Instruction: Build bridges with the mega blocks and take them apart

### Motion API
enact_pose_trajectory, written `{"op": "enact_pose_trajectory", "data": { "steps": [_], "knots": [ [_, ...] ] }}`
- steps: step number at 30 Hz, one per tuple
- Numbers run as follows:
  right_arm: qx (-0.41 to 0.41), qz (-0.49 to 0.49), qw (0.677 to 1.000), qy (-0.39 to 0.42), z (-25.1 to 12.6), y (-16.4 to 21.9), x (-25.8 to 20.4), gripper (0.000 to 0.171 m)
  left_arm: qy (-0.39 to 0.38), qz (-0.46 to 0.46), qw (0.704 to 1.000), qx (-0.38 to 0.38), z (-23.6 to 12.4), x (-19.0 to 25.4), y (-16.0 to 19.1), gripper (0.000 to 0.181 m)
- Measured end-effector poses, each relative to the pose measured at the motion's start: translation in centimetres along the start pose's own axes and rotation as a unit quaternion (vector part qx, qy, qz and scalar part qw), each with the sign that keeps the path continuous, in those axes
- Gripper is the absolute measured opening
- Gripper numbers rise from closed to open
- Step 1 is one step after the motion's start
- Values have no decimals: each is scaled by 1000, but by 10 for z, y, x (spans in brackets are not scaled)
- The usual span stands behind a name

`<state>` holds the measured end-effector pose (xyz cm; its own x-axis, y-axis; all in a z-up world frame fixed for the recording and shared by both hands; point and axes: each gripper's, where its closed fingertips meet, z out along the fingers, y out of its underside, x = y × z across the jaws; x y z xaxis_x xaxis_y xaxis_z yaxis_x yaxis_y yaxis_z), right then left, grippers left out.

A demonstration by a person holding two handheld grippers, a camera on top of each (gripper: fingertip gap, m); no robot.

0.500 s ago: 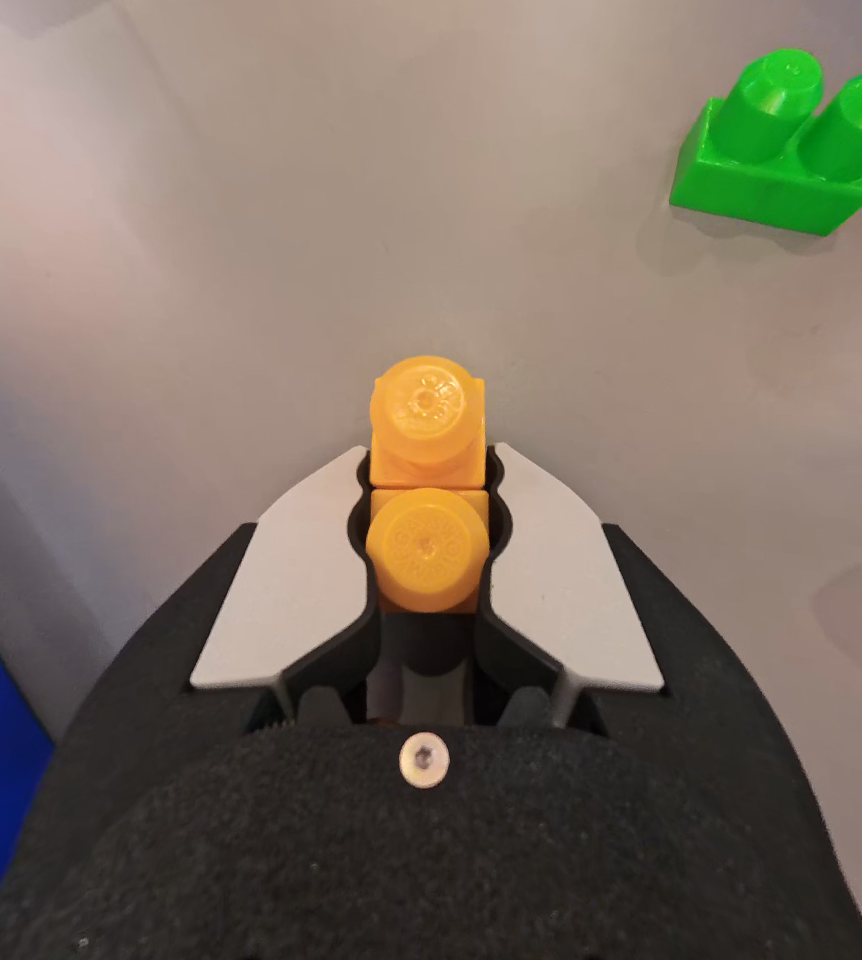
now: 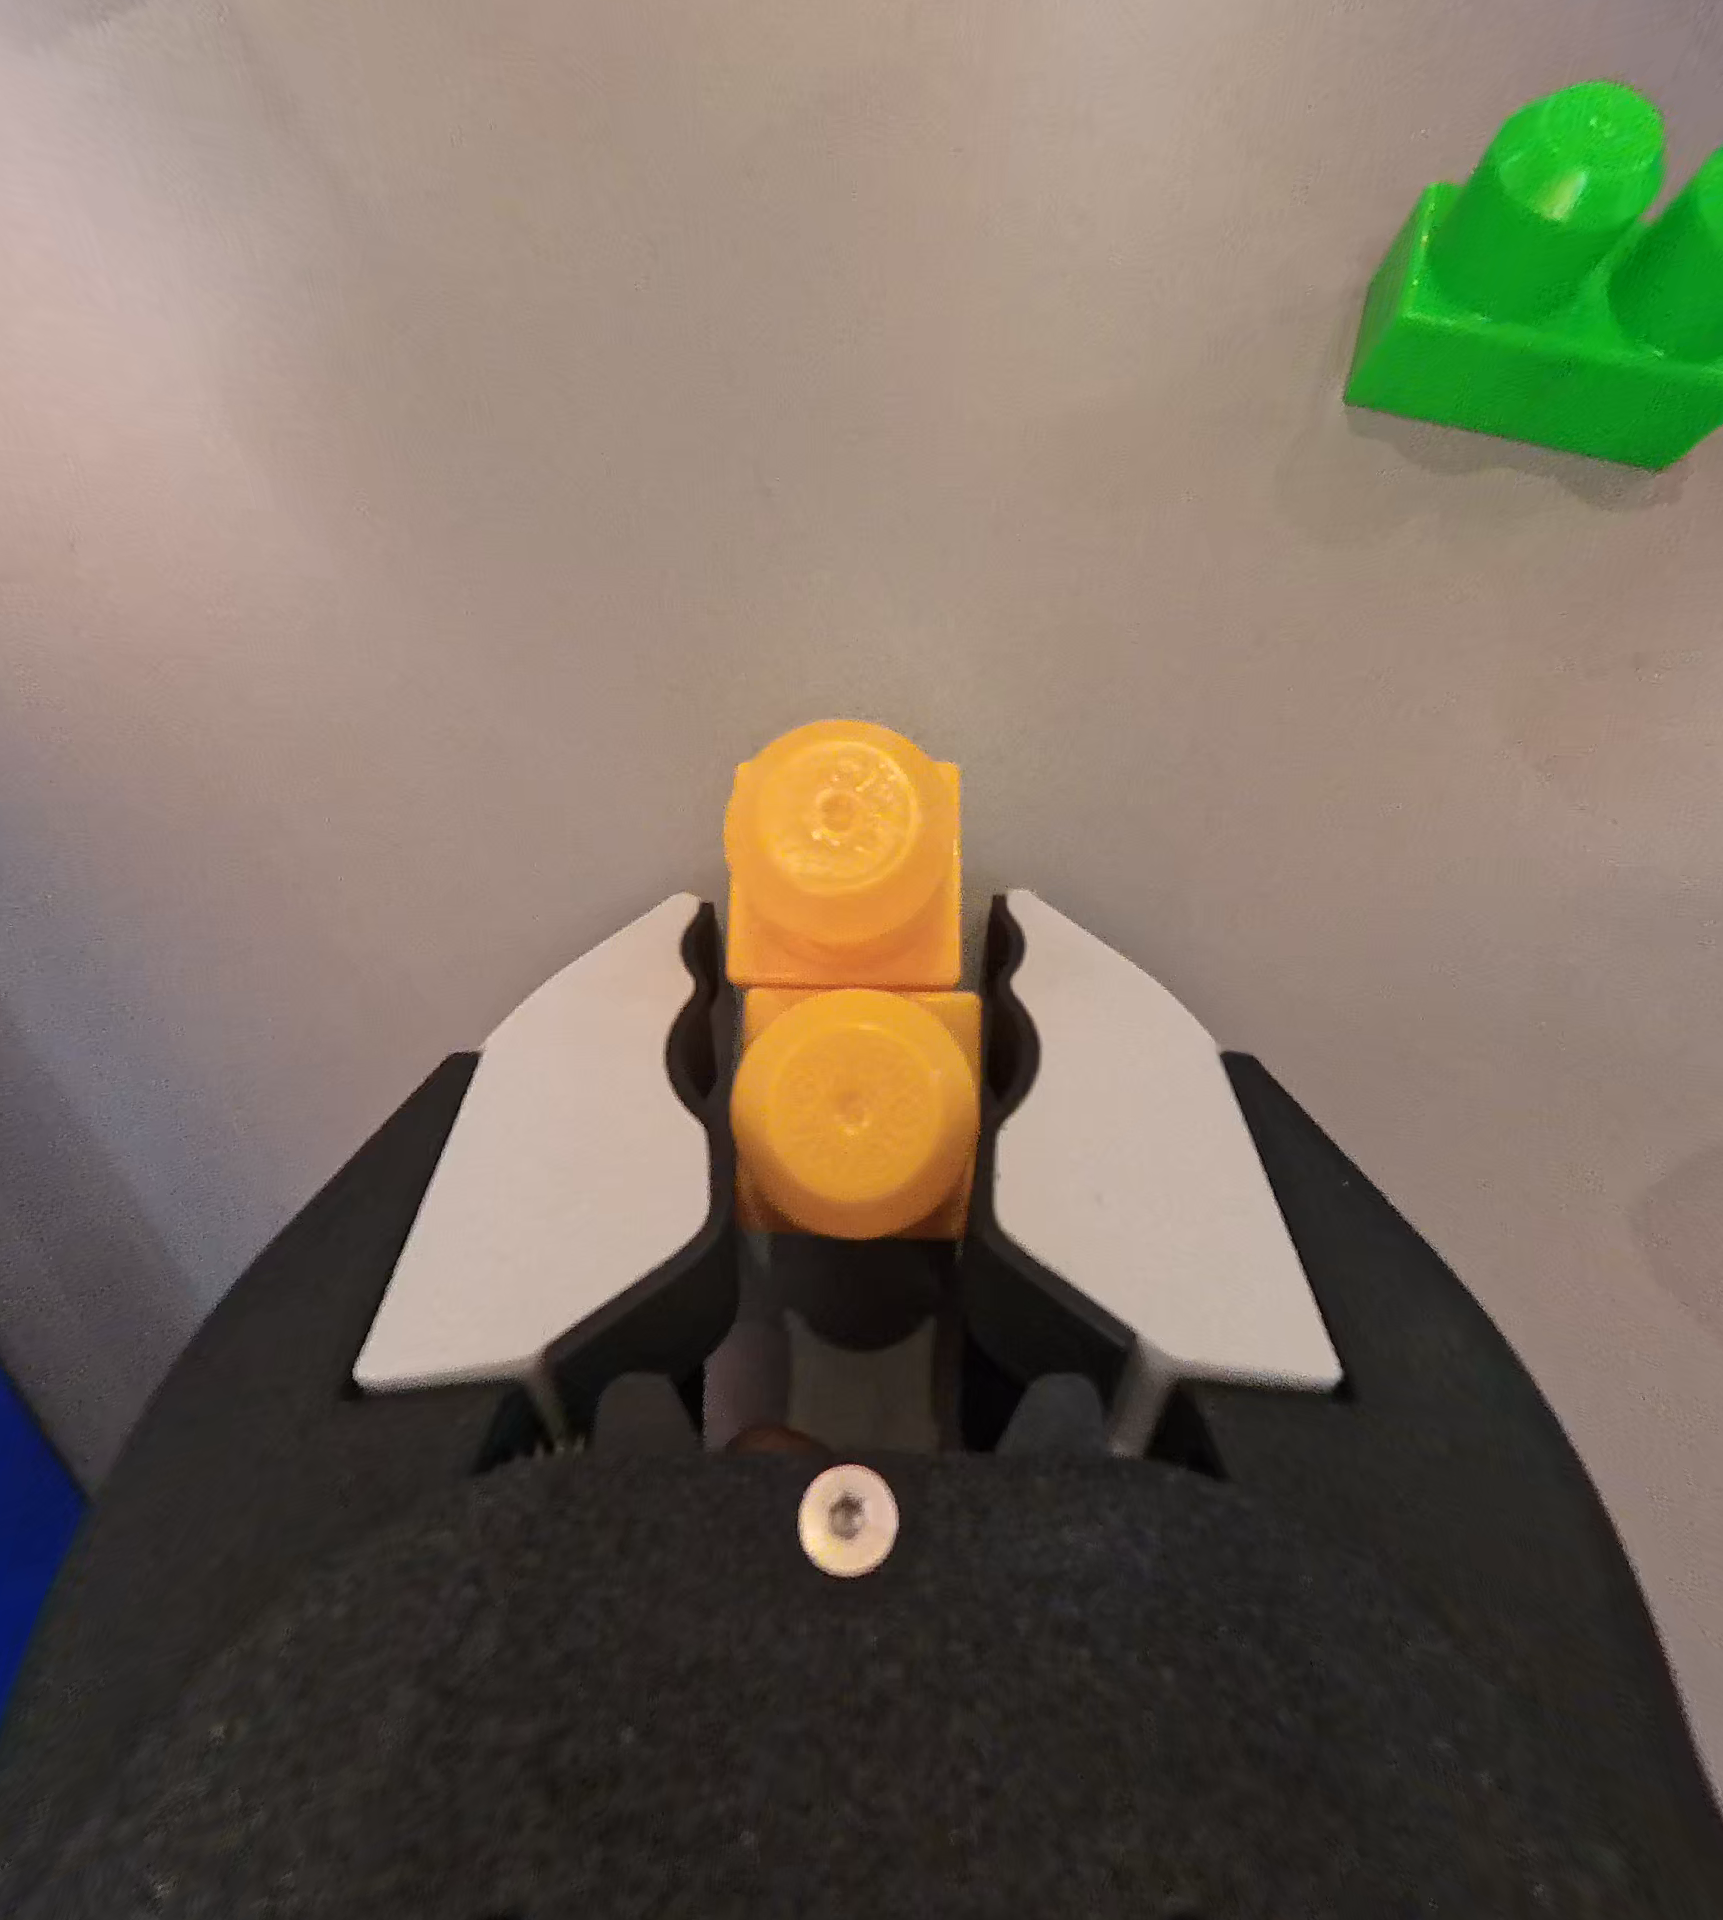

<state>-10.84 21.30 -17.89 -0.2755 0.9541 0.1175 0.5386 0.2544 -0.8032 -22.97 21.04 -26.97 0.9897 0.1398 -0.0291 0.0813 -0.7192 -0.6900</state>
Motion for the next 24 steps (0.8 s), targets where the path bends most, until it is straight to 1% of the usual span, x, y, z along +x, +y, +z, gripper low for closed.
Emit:
{"op": "enact_pose_trajectory", "data": {
  "steps": [8, 11, 17, 24],
  "knots": [
    [1, 0, 1000, 0, -1, 0, 0, 0, 5, -10, 1000, -9, 4, 1, -3, 56],
    [1, 0, 1000, -1, -1, 0, 0, 0, 4, -10, 1000, -5, 5, 0, -5, 51],
    [-1, -1, 1000, -1, -1, 1, -1, 0, -9, -12, 1000, -3, 5, -1, -5, 49],
    [-1, -1, 1000, -1, -2, 1, 0, 0, -7, -8, 1000, -2, 5, -1, -5, 49]
  ]
}}
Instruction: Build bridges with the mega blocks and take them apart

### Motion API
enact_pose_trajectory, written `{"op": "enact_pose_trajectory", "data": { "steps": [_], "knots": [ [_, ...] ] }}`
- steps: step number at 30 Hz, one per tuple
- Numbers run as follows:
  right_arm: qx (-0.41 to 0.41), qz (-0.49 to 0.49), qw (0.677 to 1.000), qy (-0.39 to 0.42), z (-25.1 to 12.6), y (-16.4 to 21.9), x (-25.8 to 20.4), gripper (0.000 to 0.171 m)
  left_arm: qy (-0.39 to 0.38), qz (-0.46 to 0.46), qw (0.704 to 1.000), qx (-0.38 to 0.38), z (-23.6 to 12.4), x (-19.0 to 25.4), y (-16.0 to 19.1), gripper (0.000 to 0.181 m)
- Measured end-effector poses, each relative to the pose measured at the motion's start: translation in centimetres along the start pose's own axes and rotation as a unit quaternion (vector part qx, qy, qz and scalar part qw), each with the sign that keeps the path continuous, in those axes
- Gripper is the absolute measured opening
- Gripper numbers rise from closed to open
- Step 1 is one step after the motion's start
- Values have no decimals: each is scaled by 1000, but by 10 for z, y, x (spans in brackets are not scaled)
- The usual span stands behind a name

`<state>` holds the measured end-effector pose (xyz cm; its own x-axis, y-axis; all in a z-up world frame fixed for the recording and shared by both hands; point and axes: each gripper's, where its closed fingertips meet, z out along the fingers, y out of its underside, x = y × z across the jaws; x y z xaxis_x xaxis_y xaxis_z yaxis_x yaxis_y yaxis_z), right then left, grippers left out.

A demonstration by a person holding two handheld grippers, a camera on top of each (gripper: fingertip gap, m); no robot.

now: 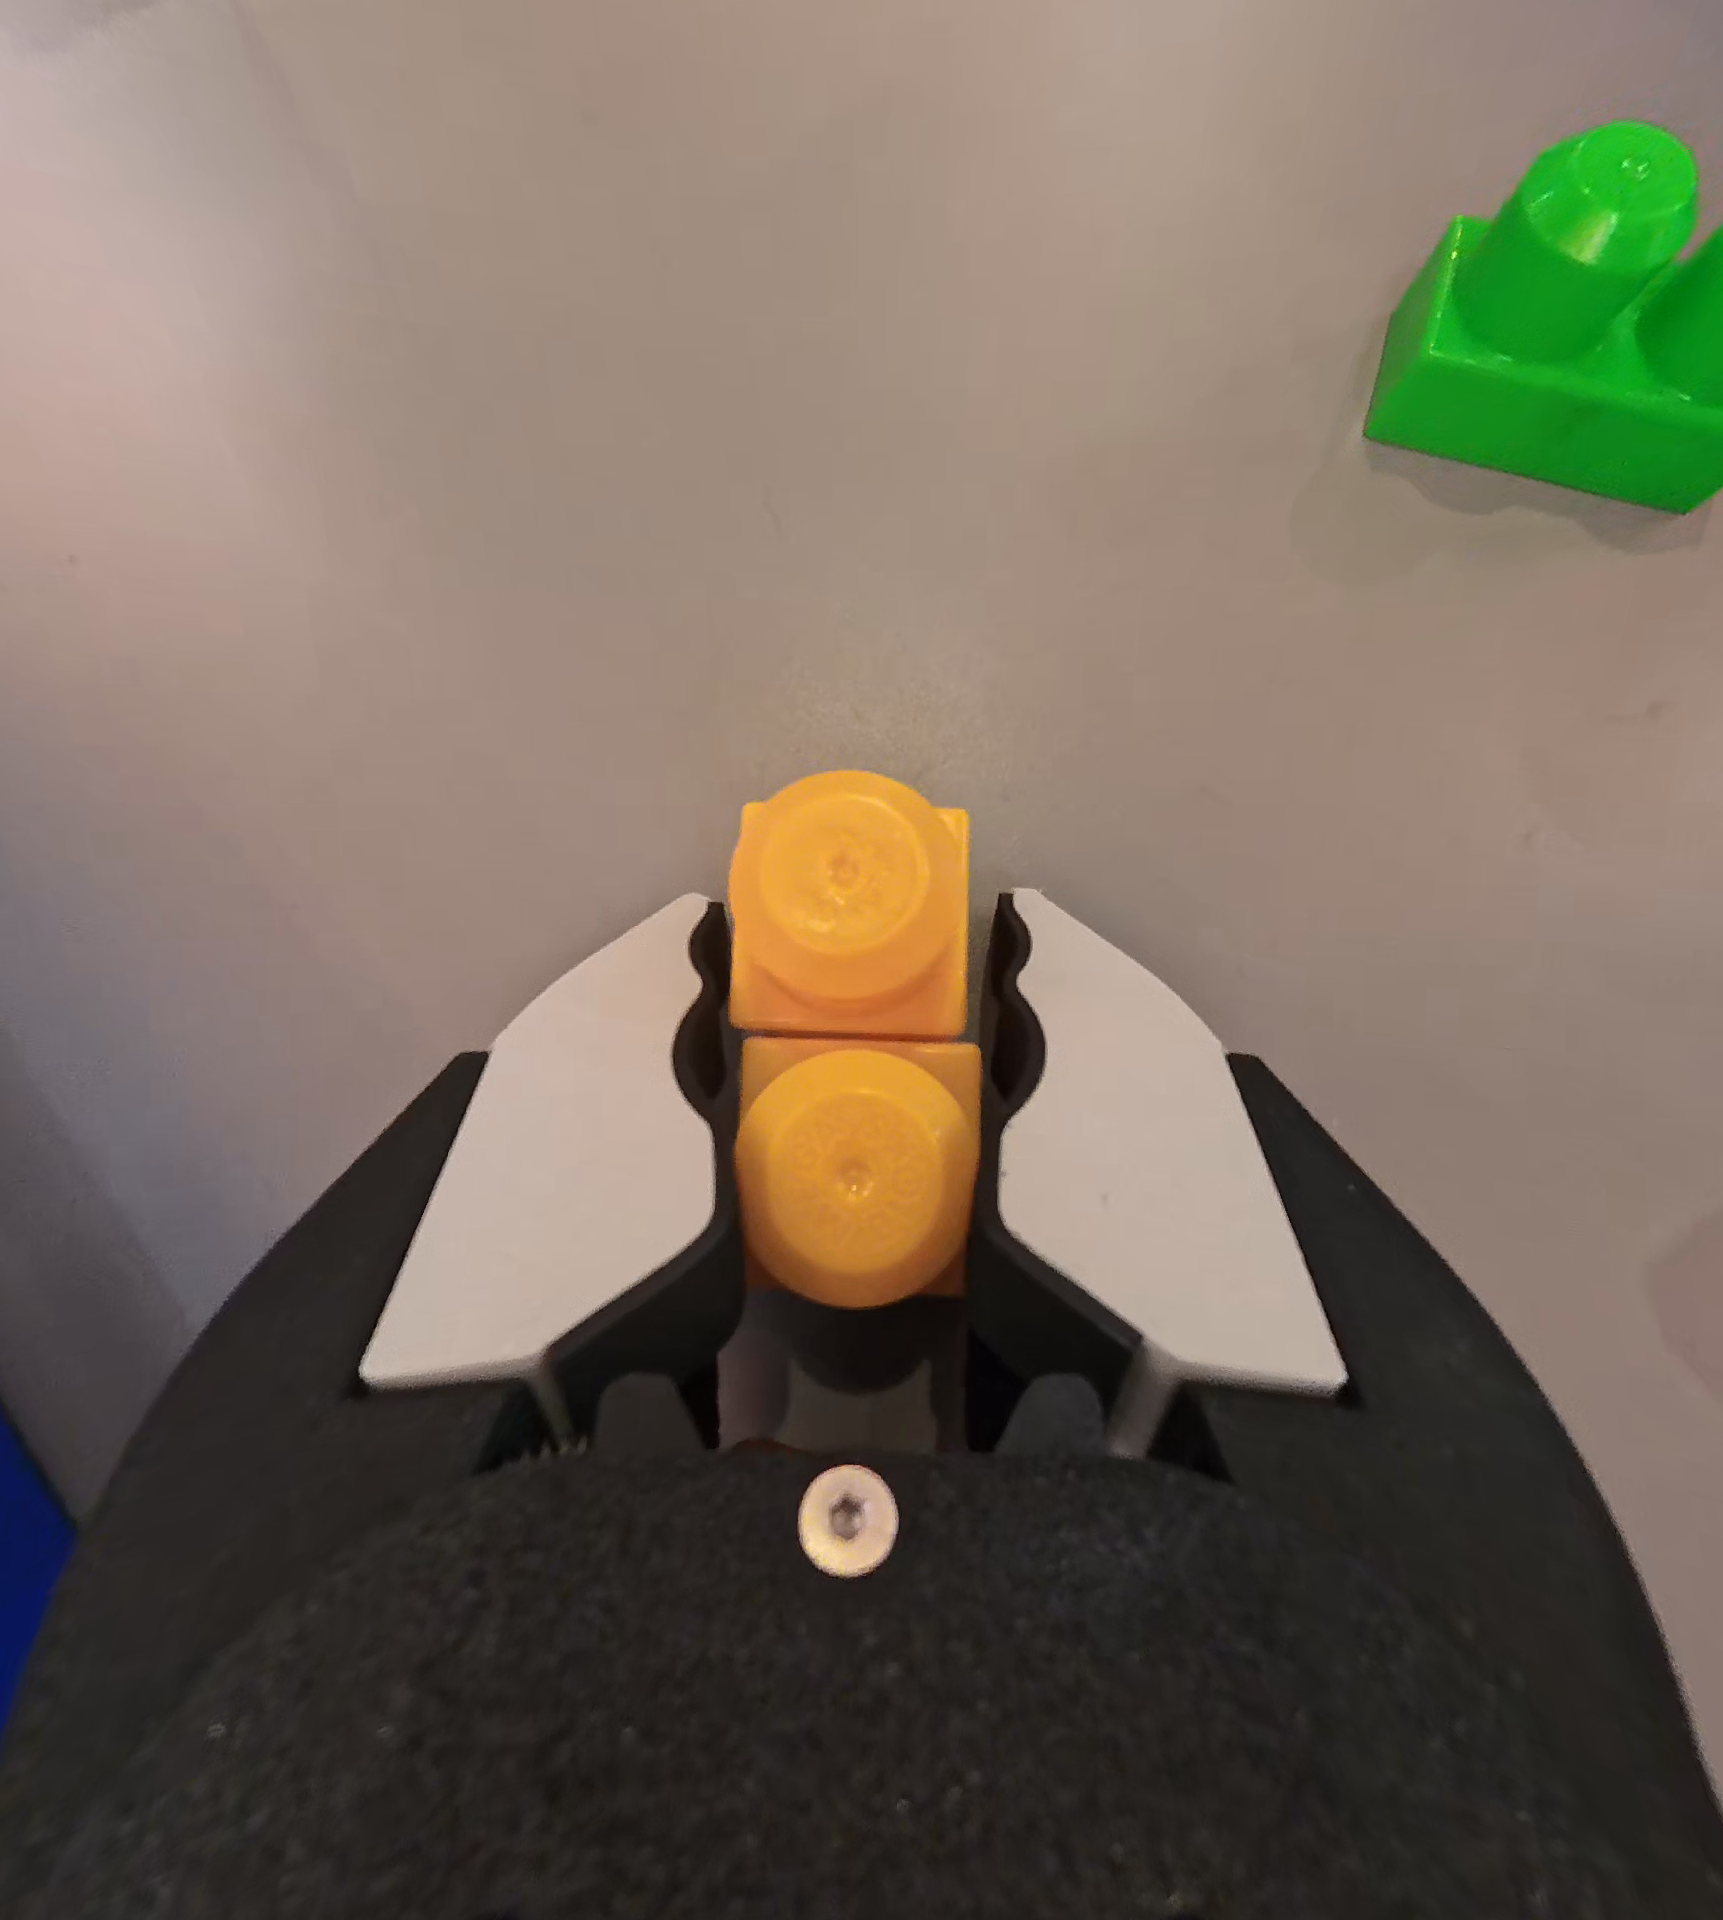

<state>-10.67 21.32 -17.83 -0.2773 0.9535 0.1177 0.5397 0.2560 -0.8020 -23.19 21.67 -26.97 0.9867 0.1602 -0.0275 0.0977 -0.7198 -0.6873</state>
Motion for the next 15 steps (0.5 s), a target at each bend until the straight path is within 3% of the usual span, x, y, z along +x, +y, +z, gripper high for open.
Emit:
{"op": "enact_pose_trajectory", "data": {
  "steps": [6, 9, 15],
  "knots": [
    [-3, -2, 1000, -1, 0, 1, -1, 0, 8, 11, 1000, 18, -3, 4, -4, 52],
    [-4, -2, 1000, -2, 1, 1, -2, 0, 2, 3, 999, 39, -11, 3, -10, 68],
    [-2, -2, 1000, -2, -1, 1, -1, 0, -21, -23, 998, 53, -33, 5, 4, 70]
  ]
}}
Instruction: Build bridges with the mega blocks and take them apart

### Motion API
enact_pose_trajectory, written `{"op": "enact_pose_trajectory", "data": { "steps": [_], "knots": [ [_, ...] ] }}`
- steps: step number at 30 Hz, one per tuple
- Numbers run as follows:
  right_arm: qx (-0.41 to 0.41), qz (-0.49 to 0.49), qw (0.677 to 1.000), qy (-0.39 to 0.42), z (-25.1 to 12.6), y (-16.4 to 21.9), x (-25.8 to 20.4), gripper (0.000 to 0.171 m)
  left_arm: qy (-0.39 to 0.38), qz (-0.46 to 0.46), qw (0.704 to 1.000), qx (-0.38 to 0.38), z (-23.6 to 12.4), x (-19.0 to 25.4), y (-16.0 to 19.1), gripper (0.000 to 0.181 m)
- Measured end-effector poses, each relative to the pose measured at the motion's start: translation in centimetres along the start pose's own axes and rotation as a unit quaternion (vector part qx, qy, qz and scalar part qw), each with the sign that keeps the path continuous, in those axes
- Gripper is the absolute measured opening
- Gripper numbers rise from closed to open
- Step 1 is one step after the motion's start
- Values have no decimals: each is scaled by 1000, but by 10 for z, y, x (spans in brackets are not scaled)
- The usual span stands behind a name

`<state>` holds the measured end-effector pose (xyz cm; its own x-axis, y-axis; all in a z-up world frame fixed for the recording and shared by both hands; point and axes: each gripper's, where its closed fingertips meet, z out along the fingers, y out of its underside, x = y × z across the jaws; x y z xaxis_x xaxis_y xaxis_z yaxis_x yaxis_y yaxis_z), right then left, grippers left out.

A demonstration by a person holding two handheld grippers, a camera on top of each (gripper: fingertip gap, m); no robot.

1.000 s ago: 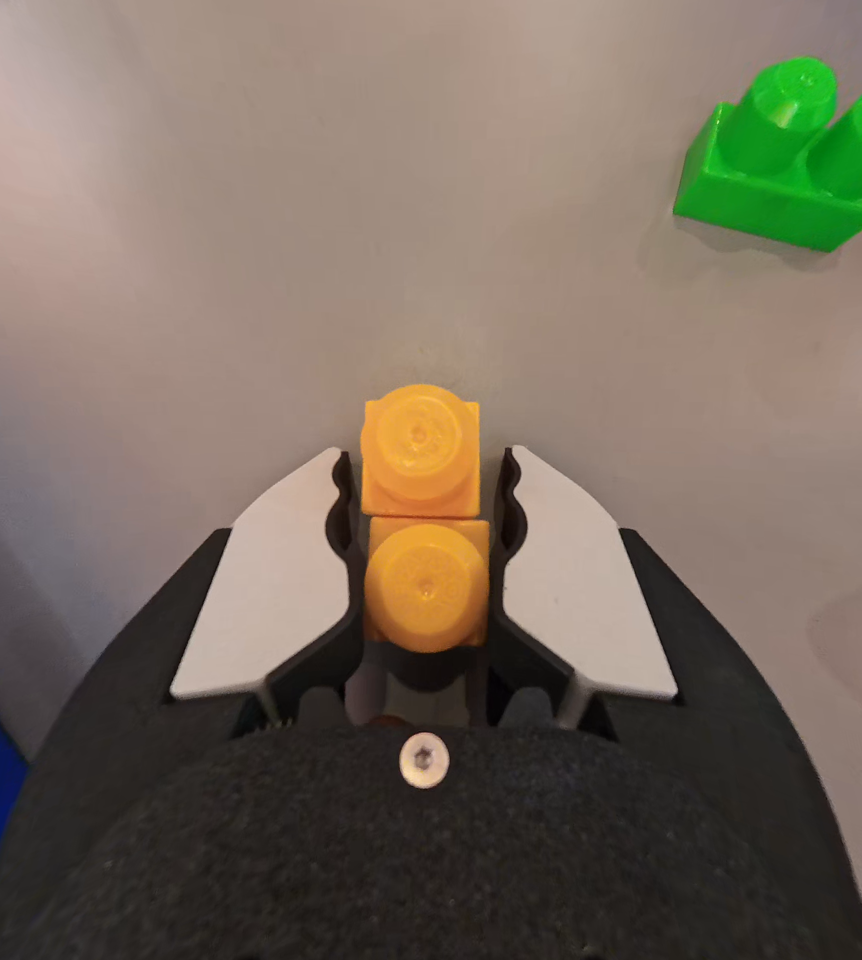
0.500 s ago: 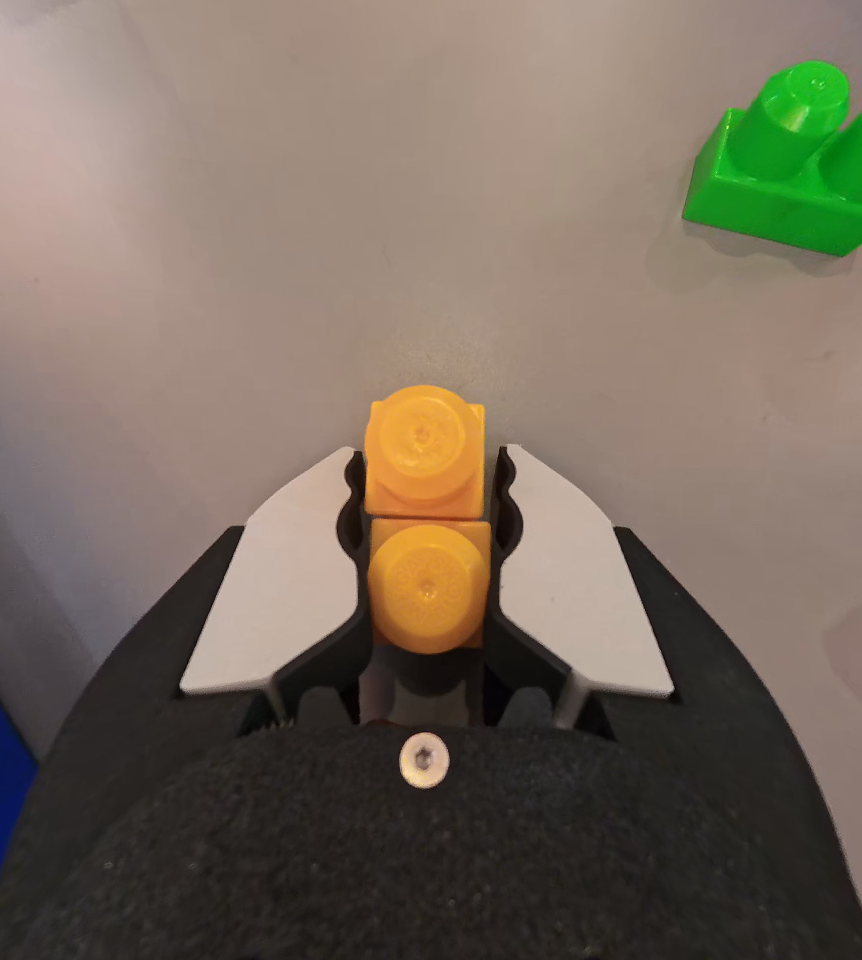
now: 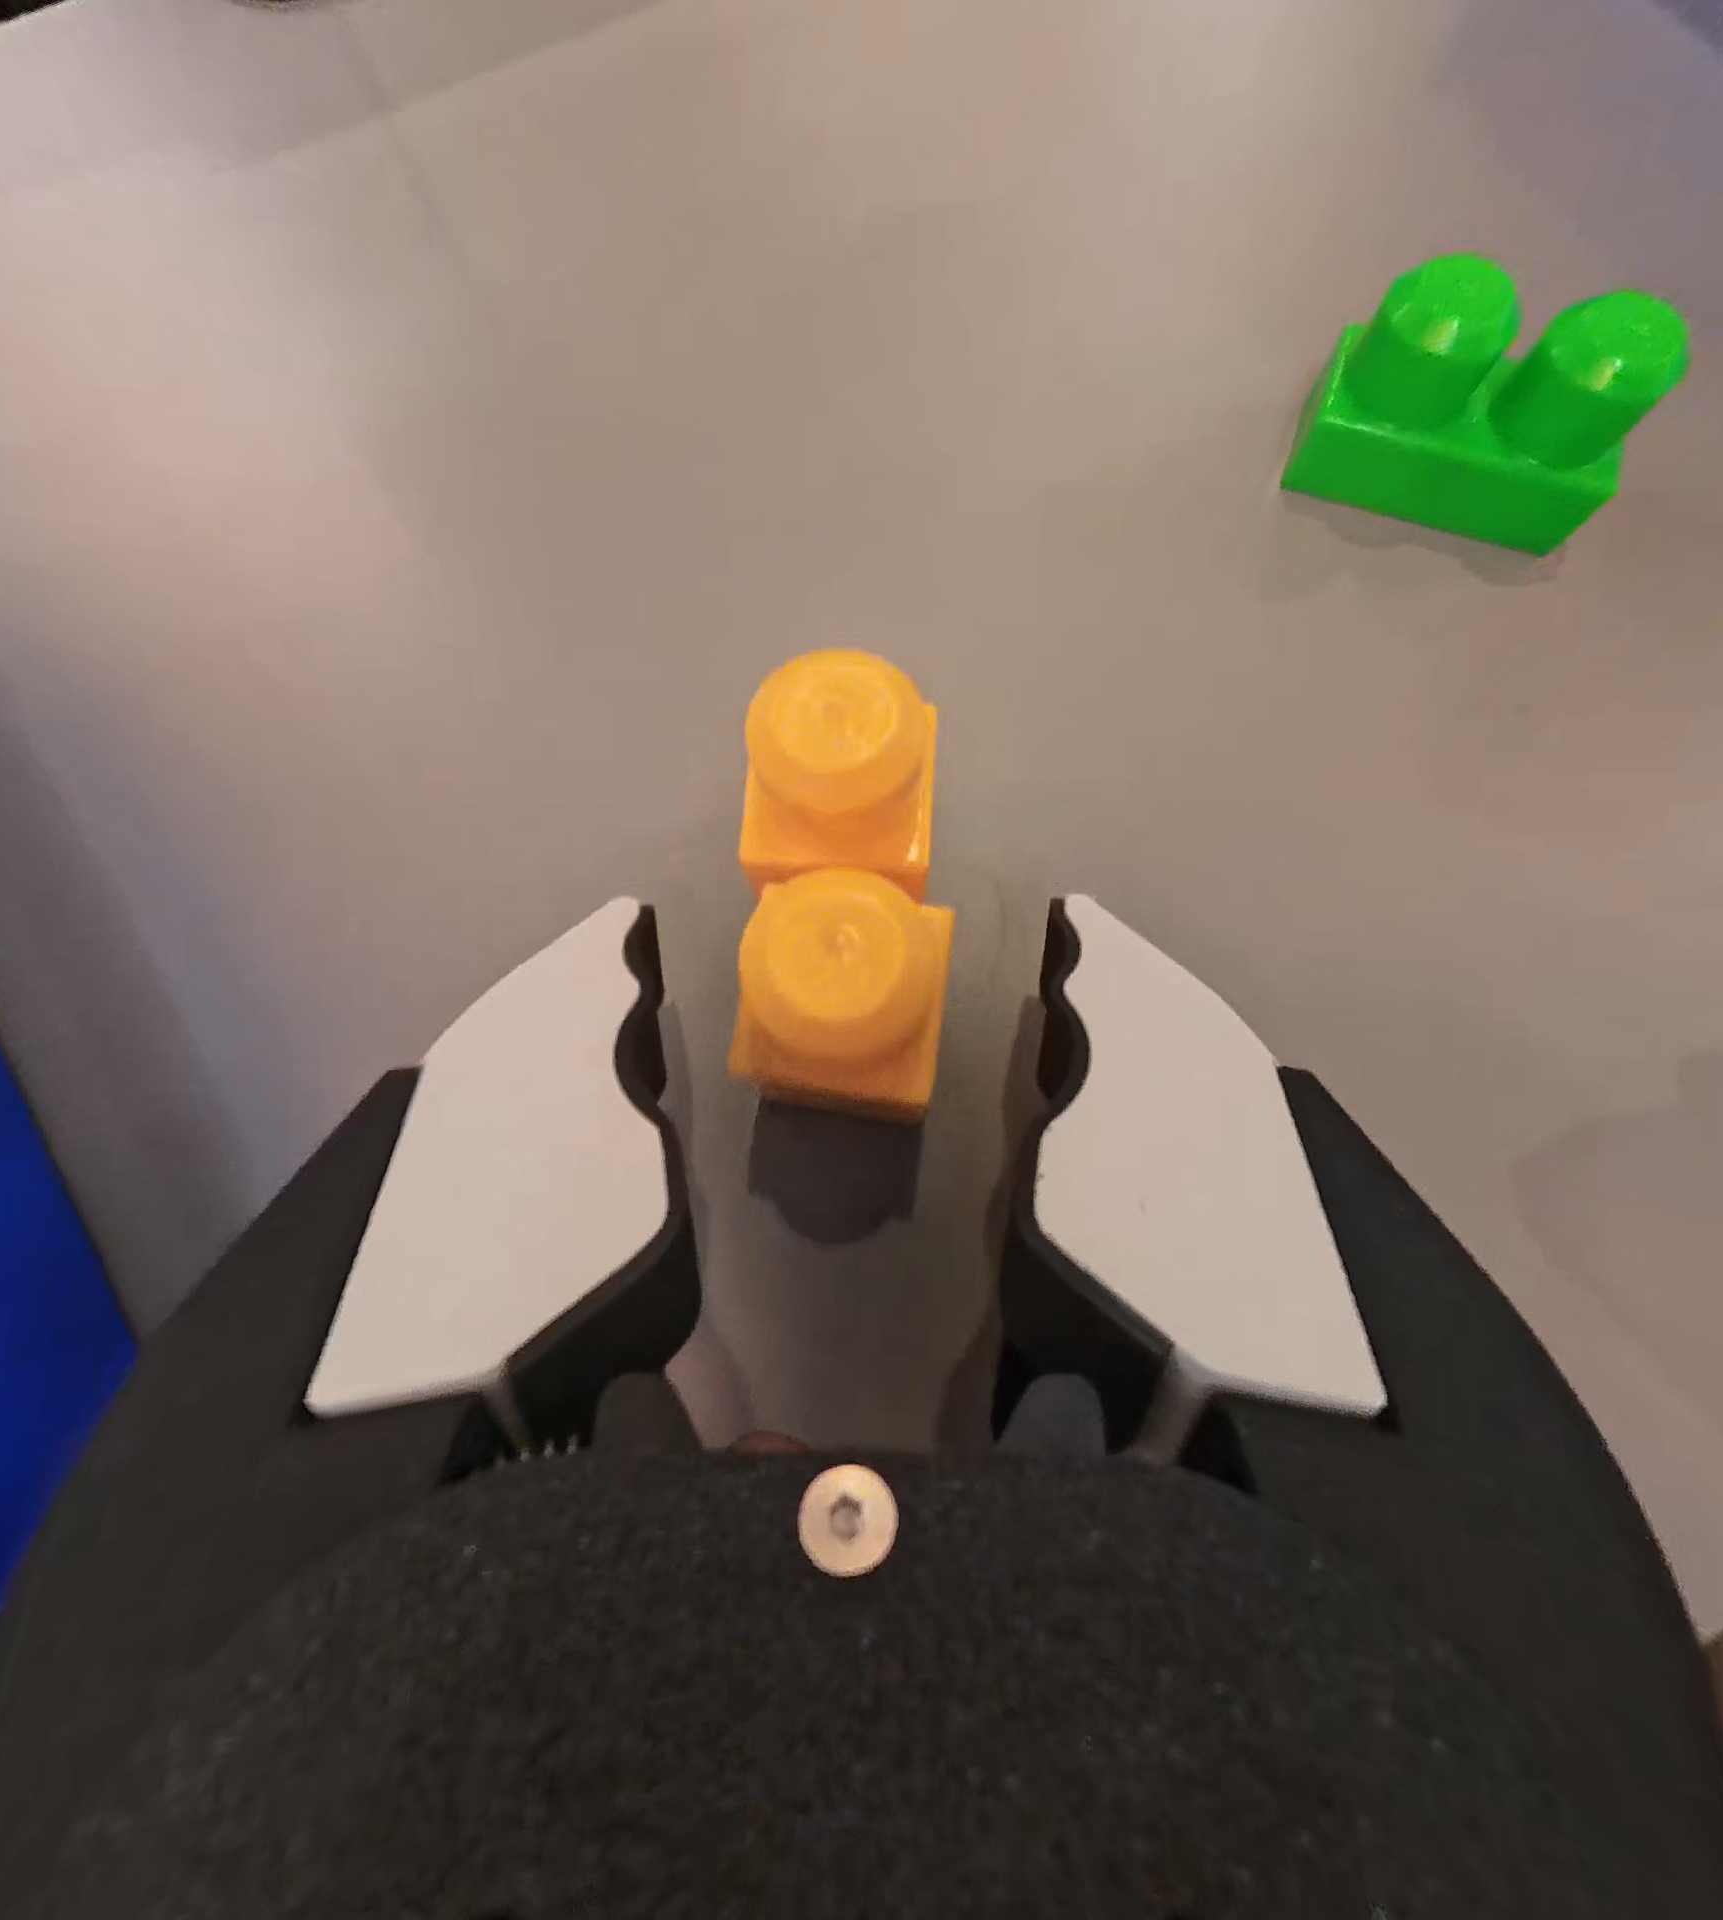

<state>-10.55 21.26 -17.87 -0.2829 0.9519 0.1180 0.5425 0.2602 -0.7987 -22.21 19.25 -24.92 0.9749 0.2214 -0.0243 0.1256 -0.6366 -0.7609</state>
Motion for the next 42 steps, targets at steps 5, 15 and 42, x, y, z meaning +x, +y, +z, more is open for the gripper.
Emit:
{"op": "enact_pose_trajectory", "data": {
  "steps": [5, 15, 42],
  "knots": [
    [0, -1, 1000, -1, 0, 0, 0, 0, -11, -14, 1000, -18, 7, 0, 8, 59],
    [1, -3, 1000, -1, -2, 0, 0, 0, -29, -20, 999, -38, 19, -10, 6, 52],
    [-3, -12, 1000, -5, -2, -1, -4, 0, -18, -40, 999, -22, -14, -5, 20, 35]
  ]
}}
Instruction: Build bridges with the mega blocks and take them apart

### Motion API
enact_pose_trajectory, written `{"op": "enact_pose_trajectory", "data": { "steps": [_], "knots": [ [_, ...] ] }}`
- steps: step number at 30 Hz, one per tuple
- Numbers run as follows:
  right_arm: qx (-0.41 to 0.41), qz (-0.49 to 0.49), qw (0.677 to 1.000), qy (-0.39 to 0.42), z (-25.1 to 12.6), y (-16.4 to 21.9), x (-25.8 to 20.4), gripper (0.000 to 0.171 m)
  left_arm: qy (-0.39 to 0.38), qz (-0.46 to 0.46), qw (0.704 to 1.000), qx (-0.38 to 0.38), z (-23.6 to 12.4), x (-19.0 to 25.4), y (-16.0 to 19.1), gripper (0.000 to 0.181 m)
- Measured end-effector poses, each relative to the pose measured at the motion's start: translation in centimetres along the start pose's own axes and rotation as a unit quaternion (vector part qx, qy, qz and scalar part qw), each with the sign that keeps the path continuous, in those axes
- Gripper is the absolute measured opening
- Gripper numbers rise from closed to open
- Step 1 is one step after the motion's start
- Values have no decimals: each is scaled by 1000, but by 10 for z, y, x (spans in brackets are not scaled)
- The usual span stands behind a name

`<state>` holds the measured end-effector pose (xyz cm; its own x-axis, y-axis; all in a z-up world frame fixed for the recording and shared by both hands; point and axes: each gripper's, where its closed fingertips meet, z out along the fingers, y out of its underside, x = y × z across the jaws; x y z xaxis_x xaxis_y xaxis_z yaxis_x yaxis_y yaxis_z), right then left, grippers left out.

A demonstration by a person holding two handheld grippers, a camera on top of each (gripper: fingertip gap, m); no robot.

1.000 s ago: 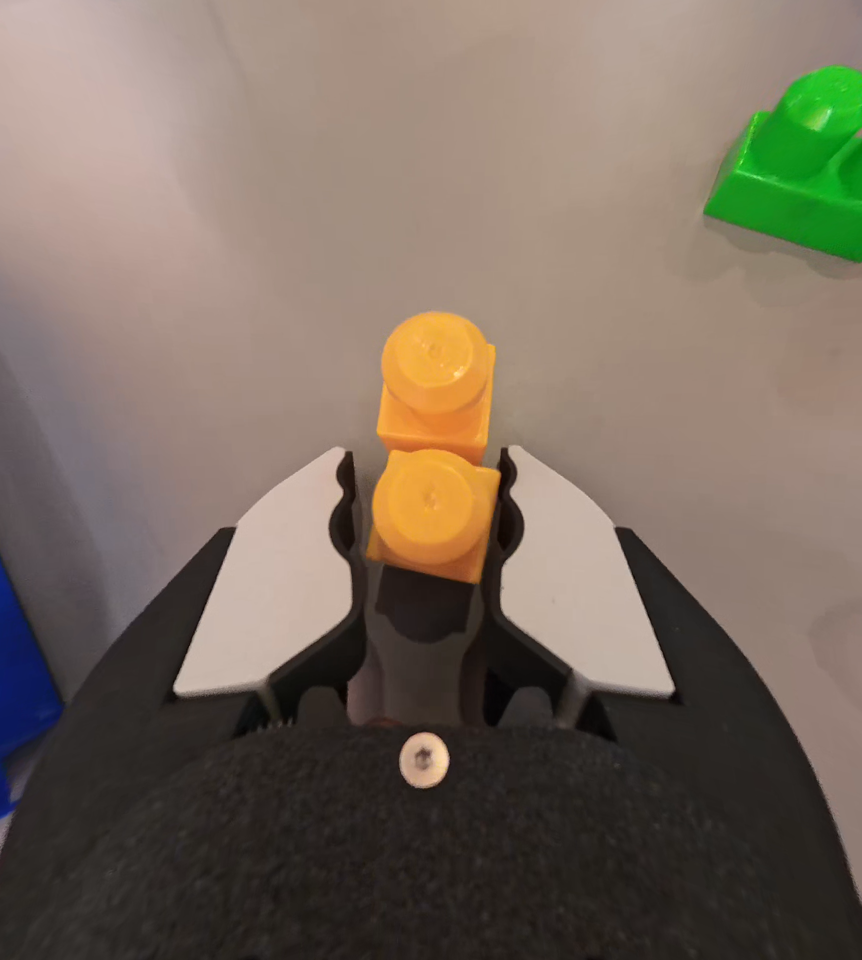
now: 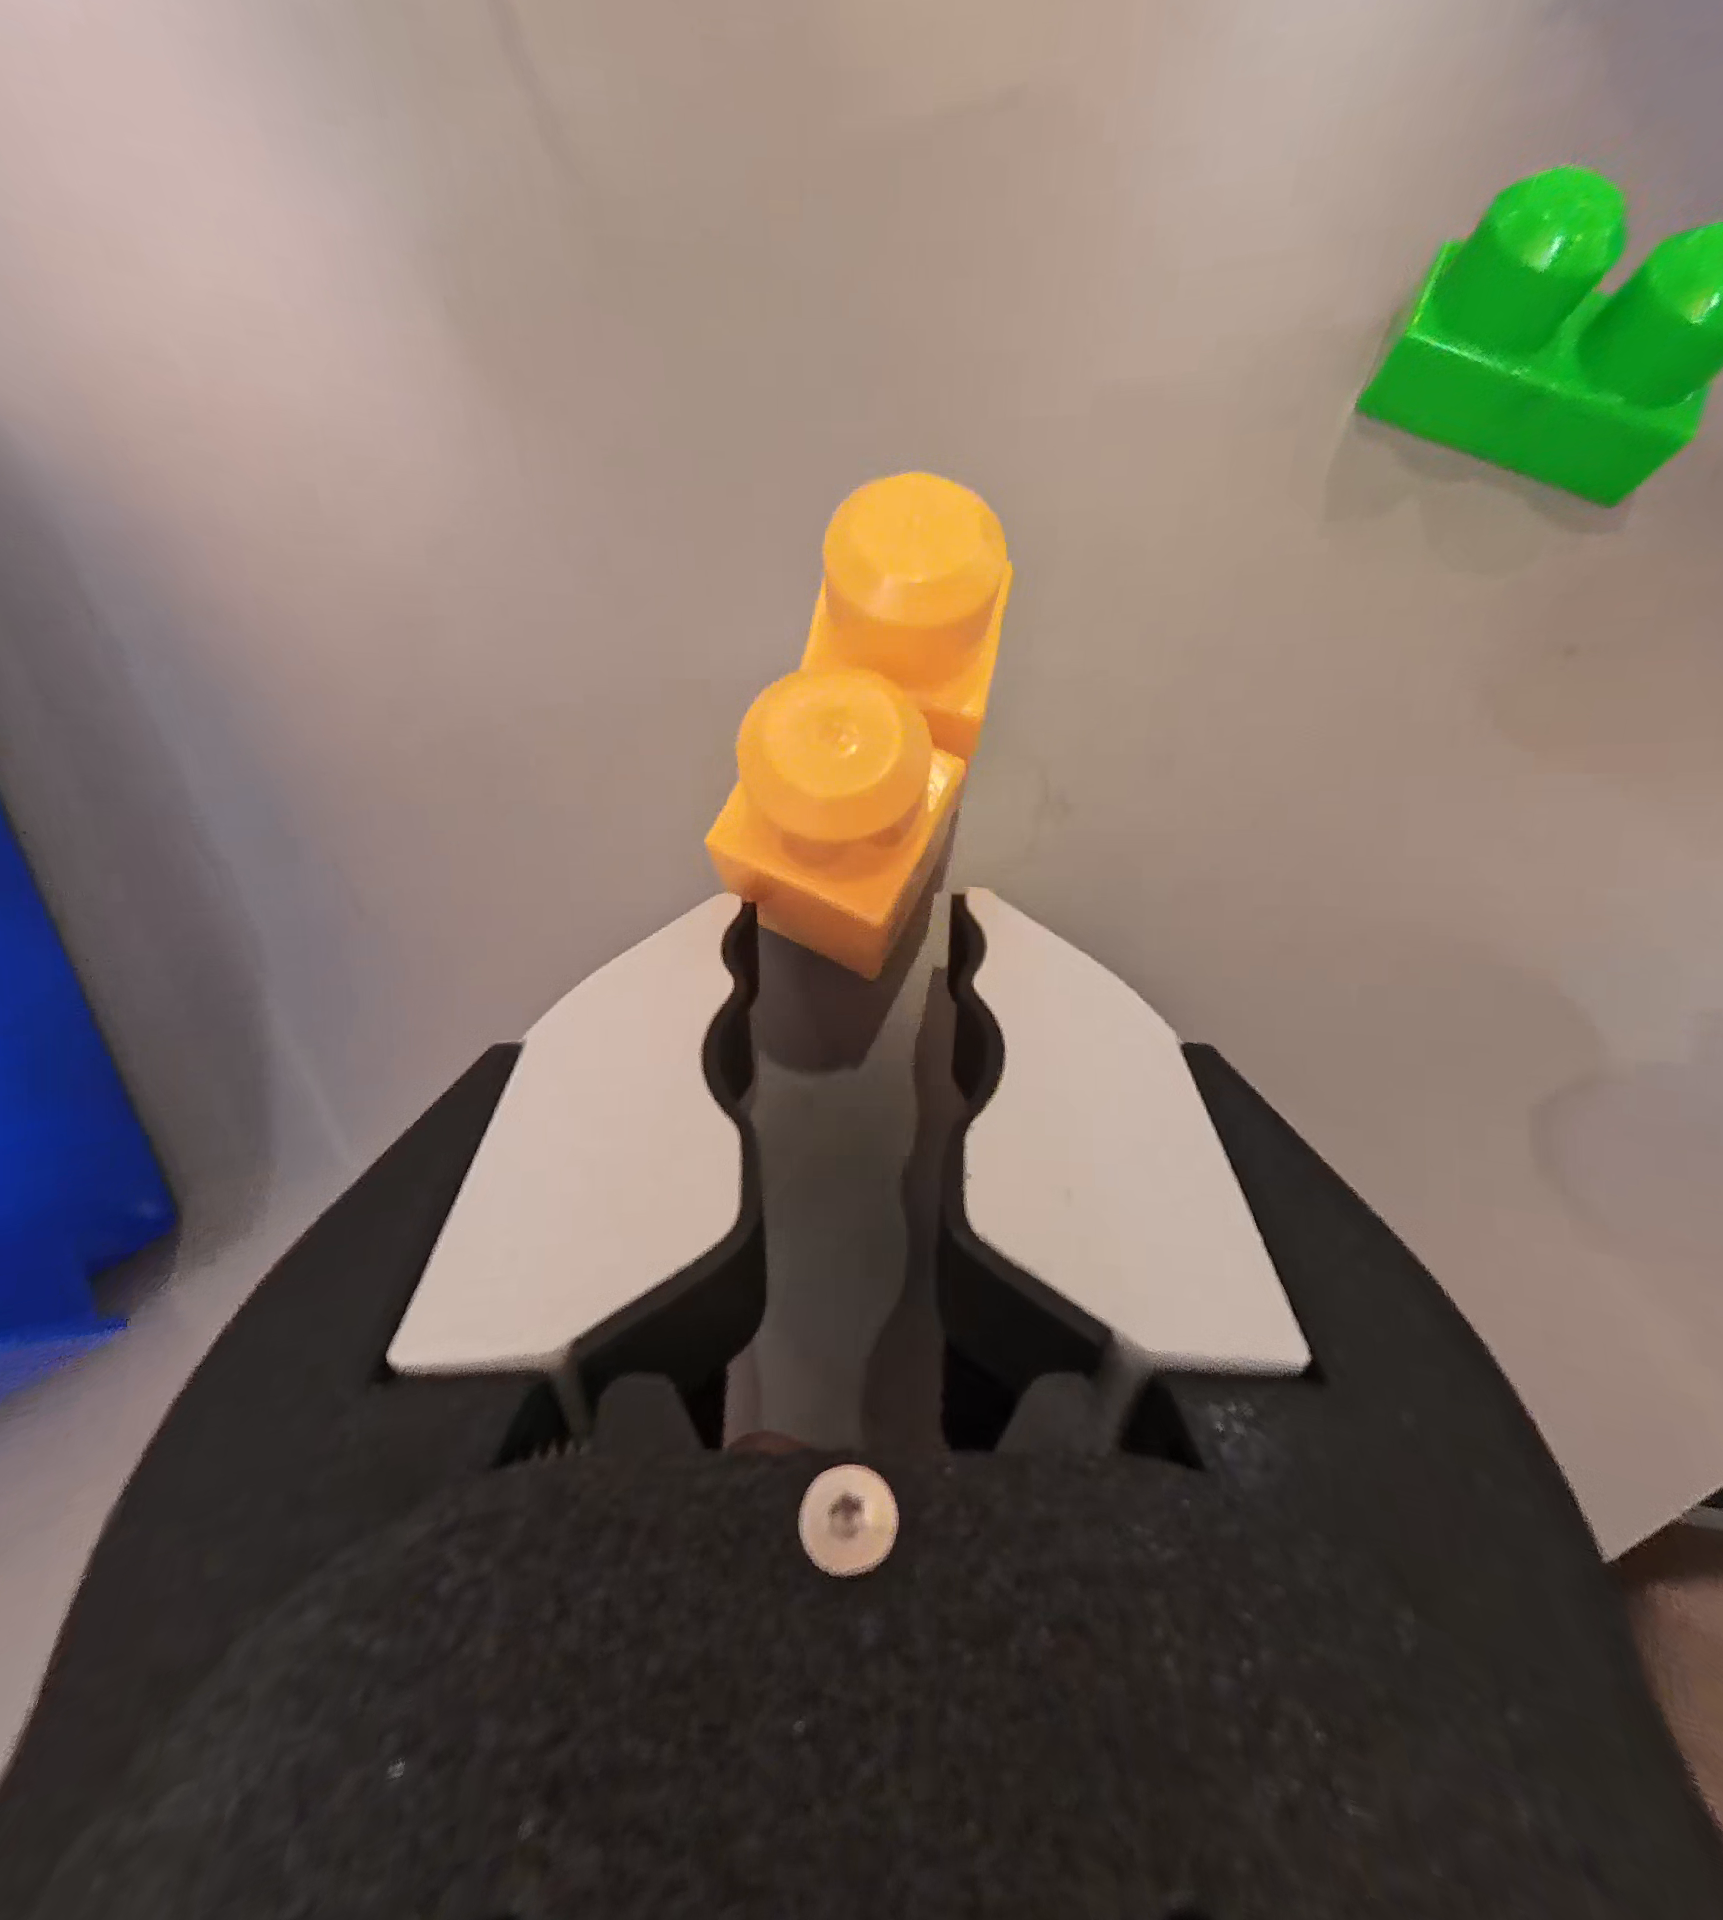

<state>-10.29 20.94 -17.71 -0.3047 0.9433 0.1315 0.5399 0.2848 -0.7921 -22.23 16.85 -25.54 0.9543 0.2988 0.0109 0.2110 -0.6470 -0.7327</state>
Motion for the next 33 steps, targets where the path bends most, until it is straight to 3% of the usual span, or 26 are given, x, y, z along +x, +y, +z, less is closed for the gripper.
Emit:
{"op": "enact_pose_trajectory", "data": {
  "steps": [18, 23, 26, 30, 33],
  "knots": [
    [-1, 0, 1000, 0, -1, 1, 0, 0, 21, -11, 1000, 8, -1, 18, 1, 38],
    [0, 3, 1000, 2, -2, 2, 3, 0, -13, 13, 1000, 8, -2, 5, 7, 65],
    [-1, 2, 1000, 2, -2, 2, 2, 0, -30, 43, 999, 7, 1, -4, 1, 60],
    [-1, -1, 1000, 1, -2, 0, 0, 0, 9, 73, 997, -21, 19, 1, 0, 60],
    [0, -1, 1000, 2, -3, 0, 0, 0, 24, 75, 997, 7, 22, 1, -14, 53]
  ]
}}
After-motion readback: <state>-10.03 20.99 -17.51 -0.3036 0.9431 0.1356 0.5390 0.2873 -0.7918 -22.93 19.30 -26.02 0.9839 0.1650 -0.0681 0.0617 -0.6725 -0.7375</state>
